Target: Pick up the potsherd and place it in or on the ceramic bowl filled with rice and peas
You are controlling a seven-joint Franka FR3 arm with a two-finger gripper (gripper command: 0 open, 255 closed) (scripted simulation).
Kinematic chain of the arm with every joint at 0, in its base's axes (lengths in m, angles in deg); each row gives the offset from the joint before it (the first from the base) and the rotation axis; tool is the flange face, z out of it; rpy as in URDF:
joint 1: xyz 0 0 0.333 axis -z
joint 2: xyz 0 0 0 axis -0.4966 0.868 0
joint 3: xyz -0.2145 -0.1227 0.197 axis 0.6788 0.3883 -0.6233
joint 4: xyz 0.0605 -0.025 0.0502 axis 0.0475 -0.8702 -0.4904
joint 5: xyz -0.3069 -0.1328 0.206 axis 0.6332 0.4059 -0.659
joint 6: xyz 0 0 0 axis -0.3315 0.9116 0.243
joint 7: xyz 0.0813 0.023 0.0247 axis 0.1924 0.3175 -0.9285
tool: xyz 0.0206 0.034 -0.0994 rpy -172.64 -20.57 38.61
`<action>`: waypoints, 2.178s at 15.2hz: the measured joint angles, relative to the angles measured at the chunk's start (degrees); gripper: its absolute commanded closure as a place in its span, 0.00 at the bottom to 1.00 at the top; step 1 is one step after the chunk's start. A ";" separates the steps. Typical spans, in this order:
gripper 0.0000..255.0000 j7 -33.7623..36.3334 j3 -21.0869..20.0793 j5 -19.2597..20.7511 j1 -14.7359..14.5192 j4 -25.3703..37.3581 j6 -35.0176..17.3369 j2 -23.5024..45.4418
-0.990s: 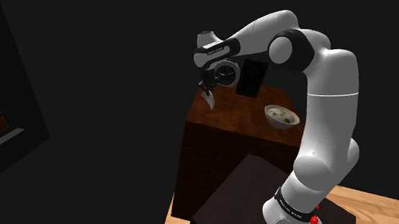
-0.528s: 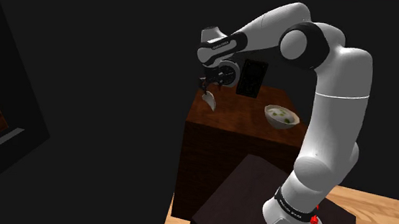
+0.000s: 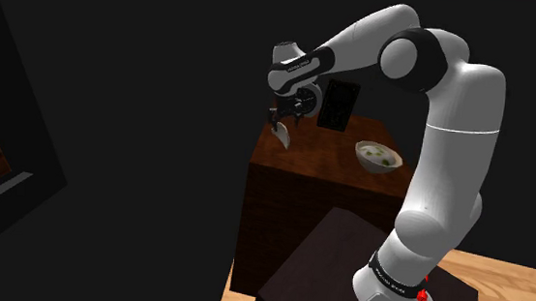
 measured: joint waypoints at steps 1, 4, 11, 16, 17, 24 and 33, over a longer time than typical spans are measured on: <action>0.00 0.09 0.02 0.04 0.03 -0.43 -0.50 0.09; 0.00 0.09 0.08 0.08 0.11 -0.81 -1.02 0.20; 1.00 0.09 0.07 0.08 0.11 -0.81 -1.07 0.23; 1.00 0.10 0.09 0.10 0.12 -0.80 -1.07 0.20; 1.00 0.10 0.09 0.10 0.12 -0.82 -1.07 0.18; 1.00 -0.48 0.02 -0.09 -0.01 0.61 2.06 -1.54; 1.00 -1.84 -0.01 -0.45 -0.08 4.64 8.22 -3.80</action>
